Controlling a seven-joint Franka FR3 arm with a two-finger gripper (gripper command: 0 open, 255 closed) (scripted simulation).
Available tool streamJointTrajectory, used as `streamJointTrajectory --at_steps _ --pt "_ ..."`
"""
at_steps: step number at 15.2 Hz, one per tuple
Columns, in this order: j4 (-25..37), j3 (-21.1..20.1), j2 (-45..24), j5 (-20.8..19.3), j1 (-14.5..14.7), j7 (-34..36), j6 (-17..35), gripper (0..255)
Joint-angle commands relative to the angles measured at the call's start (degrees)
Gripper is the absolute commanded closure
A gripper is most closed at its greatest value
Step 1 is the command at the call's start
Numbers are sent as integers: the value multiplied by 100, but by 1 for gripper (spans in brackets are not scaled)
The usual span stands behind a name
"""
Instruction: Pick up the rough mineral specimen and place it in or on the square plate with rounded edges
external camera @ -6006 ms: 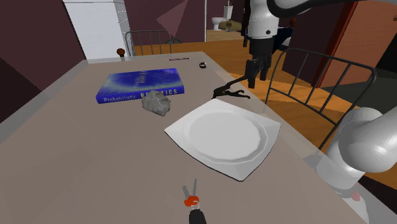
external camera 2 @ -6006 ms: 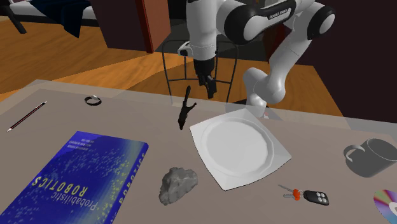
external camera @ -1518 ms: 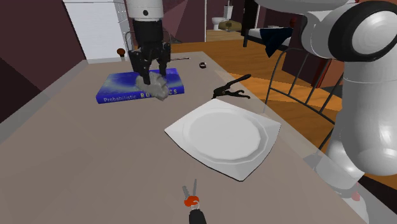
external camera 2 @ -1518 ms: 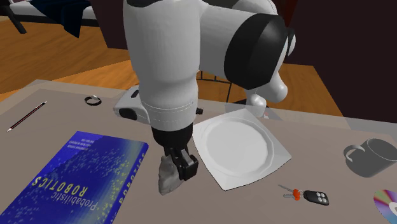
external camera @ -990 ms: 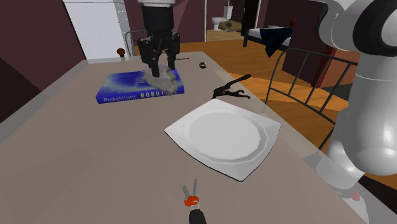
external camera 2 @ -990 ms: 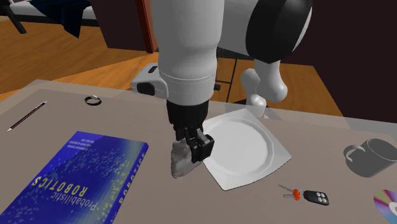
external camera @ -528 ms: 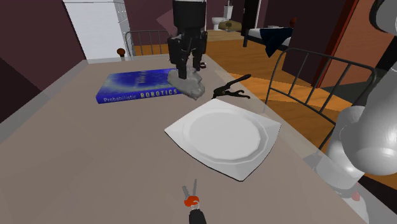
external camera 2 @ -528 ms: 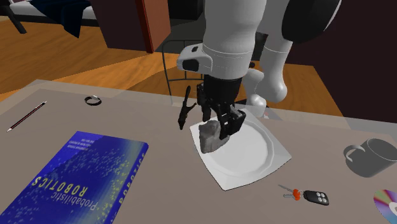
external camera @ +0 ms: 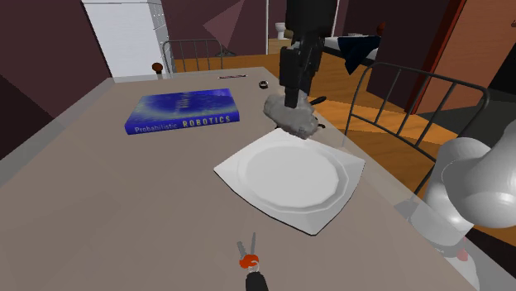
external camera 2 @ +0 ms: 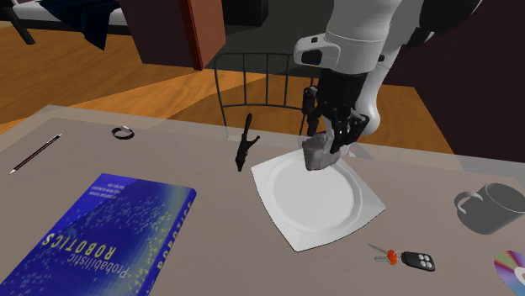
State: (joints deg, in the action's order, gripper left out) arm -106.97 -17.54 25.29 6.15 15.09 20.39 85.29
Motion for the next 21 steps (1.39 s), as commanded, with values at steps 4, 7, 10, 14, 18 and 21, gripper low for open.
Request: streamJointTrajectory --at_steps 4,7,10,14,18,21 --pt "-576 7 352 90 59 -9 234 255" --pt "-874 -3 429 114 75 -22 456 255" --pt "-1161 -15 495 137 90 -33 678 255" --pt "-1230 -24 505 143 95 -31 736 0" --pt "-2271 1290 817 1190 514 -2221 1463 0" --pt "-2492 1235 818 1231 533 -2232 1690 0"
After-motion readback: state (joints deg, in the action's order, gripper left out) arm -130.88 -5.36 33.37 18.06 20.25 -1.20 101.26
